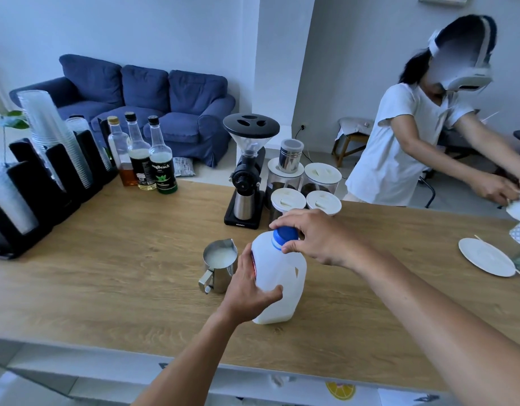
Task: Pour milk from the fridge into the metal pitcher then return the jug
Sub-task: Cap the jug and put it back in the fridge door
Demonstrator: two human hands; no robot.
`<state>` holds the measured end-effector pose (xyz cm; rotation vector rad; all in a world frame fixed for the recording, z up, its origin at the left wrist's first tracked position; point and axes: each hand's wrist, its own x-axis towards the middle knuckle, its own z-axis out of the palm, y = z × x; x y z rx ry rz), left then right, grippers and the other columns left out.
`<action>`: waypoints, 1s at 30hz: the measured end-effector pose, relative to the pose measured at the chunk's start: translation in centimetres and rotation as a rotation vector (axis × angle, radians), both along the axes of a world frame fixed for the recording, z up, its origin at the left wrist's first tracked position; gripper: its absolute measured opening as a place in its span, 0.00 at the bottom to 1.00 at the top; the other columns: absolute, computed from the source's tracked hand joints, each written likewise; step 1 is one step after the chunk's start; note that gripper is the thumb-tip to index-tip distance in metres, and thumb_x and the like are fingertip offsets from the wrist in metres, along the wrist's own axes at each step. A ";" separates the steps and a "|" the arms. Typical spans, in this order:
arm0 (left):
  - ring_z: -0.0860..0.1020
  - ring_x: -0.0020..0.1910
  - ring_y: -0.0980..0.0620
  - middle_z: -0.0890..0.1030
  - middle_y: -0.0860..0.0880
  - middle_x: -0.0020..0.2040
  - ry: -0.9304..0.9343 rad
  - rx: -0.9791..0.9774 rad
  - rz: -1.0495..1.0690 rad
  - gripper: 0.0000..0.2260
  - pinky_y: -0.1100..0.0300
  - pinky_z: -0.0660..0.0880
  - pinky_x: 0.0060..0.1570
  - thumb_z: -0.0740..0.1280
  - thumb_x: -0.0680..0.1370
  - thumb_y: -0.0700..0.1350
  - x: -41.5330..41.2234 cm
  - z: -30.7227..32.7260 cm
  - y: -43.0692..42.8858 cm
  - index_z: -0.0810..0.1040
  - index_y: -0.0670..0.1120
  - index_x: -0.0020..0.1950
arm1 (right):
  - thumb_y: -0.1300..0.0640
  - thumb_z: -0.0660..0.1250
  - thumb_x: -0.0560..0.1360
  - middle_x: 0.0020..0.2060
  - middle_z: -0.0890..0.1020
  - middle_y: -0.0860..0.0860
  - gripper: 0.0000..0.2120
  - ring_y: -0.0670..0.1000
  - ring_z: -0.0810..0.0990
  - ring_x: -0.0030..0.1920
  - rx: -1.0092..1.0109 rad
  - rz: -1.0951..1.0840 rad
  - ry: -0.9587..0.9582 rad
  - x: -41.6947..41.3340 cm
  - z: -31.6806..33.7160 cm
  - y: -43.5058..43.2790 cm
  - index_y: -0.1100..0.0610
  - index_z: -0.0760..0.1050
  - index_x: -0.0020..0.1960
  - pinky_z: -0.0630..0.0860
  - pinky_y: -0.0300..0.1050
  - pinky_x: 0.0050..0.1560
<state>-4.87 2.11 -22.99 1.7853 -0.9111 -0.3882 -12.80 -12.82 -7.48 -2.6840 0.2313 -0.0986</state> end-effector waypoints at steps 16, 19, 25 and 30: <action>0.68 0.68 0.58 0.65 0.65 0.66 -0.003 -0.012 -0.061 0.41 0.61 0.72 0.62 0.75 0.67 0.50 1.3 0.7 0.4 0.53 0.73 0.69 | 0.68 0.66 0.73 0.60 0.74 0.37 0.25 0.35 0.78 0.38 -0.027 0.033 0.171 1.0 0.8 -0.1 0.39 0.76 0.58 0.67 0.28 0.25; 0.69 0.68 0.59 0.66 0.65 0.67 0.003 -0.012 -0.071 0.41 0.62 0.72 0.61 0.75 0.67 0.49 1.6 0.7 0.4 0.55 0.70 0.71 | 0.48 0.72 0.72 0.57 0.71 0.37 0.22 0.41 0.73 0.47 -0.110 0.019 0.110 0.7 0.8 0.0 0.37 0.72 0.64 0.69 0.39 0.42; 0.70 0.68 0.58 0.67 0.63 0.68 0.014 -0.007 -0.074 0.41 0.54 0.75 0.63 0.75 0.67 0.49 1.9 0.8 0.4 0.56 0.66 0.73 | 0.40 0.65 0.75 0.51 0.72 0.42 0.20 0.51 0.75 0.54 -0.177 -0.091 0.077 1.0 0.6 0.1 0.46 0.72 0.64 0.71 0.47 0.48; 0.69 0.69 0.59 0.68 0.61 0.69 0.034 0.007 -0.089 0.41 0.56 0.73 0.64 0.75 0.67 0.48 2.0 0.9 0.4 0.56 0.66 0.73 | 0.51 0.67 0.74 0.55 0.74 0.43 0.19 0.42 0.73 0.50 -0.124 0.005 0.121 1.3 1.3 -0.1 0.45 0.73 0.64 0.71 0.42 0.50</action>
